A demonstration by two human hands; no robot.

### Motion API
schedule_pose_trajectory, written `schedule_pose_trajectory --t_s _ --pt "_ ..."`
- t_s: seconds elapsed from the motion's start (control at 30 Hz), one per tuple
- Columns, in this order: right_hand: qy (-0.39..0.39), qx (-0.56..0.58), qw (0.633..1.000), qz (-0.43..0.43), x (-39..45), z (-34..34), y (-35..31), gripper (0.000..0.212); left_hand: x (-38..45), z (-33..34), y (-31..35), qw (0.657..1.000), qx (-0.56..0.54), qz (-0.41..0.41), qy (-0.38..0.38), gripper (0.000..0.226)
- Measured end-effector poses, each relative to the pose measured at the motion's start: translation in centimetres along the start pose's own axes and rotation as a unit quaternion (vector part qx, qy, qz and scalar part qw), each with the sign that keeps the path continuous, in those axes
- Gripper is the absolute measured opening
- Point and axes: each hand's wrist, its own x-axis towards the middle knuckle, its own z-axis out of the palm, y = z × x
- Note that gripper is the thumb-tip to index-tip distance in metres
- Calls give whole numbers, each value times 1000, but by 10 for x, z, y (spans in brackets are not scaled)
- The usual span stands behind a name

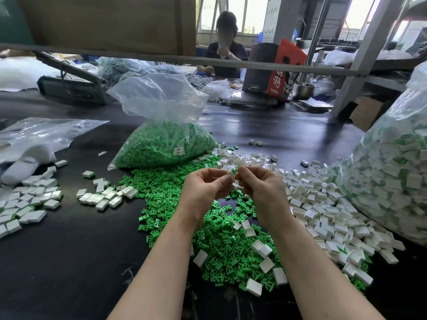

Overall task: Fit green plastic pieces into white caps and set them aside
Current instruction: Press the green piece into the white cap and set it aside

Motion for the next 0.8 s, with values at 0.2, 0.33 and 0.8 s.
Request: schedule_pose_trajectory --t_s 0.2,0.33,0.8 --pt "-8 -30 999 -5 0 0 1 6 0 0 1 1000 5 14 11 16" --pt "-24 -91 995 -17 -1 -4 1 10 -1 -4 1 999 29 32 2 17" --pt "-60 -168 984 -6 2 -10 5 9 0 -7 -4 995 95 32 8 8"
